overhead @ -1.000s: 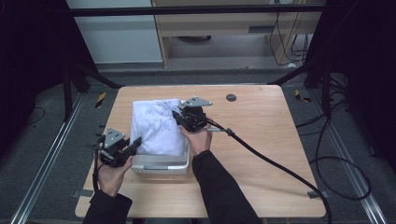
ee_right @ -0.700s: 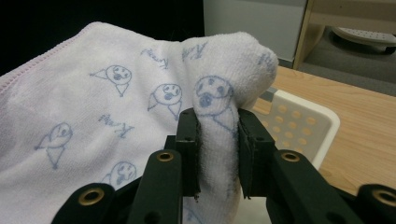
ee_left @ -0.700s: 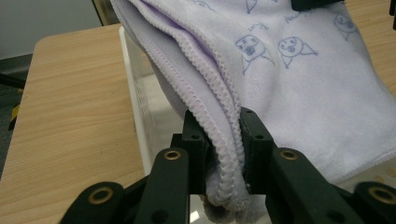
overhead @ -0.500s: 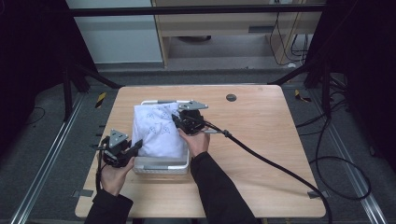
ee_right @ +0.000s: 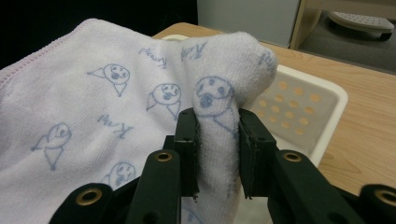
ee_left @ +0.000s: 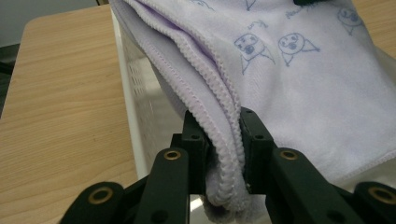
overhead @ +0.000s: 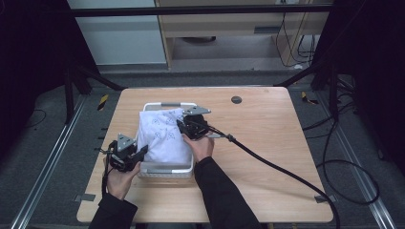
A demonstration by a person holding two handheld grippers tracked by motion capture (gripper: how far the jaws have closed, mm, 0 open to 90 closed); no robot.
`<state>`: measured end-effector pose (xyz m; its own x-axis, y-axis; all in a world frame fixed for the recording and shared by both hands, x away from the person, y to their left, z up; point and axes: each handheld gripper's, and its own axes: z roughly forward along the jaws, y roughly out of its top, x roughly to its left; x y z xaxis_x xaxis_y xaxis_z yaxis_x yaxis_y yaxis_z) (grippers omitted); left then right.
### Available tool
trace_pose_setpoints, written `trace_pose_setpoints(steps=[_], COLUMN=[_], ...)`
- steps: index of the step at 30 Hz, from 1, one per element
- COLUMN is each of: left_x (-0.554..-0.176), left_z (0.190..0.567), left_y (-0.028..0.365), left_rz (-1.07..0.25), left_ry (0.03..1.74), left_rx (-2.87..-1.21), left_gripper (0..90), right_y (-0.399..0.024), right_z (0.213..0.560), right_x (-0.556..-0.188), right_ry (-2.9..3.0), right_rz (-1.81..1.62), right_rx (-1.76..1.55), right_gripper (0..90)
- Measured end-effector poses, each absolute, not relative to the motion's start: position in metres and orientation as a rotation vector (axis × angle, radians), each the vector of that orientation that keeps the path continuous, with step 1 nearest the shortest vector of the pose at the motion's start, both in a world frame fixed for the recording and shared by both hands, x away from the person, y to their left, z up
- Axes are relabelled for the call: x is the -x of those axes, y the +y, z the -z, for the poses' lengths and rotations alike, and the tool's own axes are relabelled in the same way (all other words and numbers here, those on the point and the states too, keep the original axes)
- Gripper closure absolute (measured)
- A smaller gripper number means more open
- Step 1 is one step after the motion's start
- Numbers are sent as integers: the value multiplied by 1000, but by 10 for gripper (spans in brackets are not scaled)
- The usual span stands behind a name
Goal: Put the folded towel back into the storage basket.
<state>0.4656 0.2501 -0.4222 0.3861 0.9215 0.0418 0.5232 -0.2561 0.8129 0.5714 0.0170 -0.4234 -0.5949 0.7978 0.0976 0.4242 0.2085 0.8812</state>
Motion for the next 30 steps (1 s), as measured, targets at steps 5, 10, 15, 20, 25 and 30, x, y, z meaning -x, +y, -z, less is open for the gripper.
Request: trace_pose_setpoints(steps=[5,10,15,20,25,30], left_x=[-467,-468,-470,-472,-473,-476], left_z=[426,430,433,437,439,441], left_y=[248,246,246,245,246,247], left_rz=[-687,-686,-682,-677,-679,-706], left_ry=[1247,1254,1269,1278,1296,1332], left_rx=[-1924,-1936,-1944,-1957,-1967,-1962], left_gripper=[742,741,738,729,723,626], right_y=[17,16,17,18,18,16], right_z=[428,433,438,441,443,441], right_x=[-572,-573,-575,-576,-577,-577], right_ry=[2116,2118,2124,2132,2138,2113], right_rz=[-1330,-1318,-1312,-1284,-1264,-1252], right_rx=[-1144,-1152,-1160,-1160,-1158,-1130], right_gripper=[714,708,697,675,663,612])
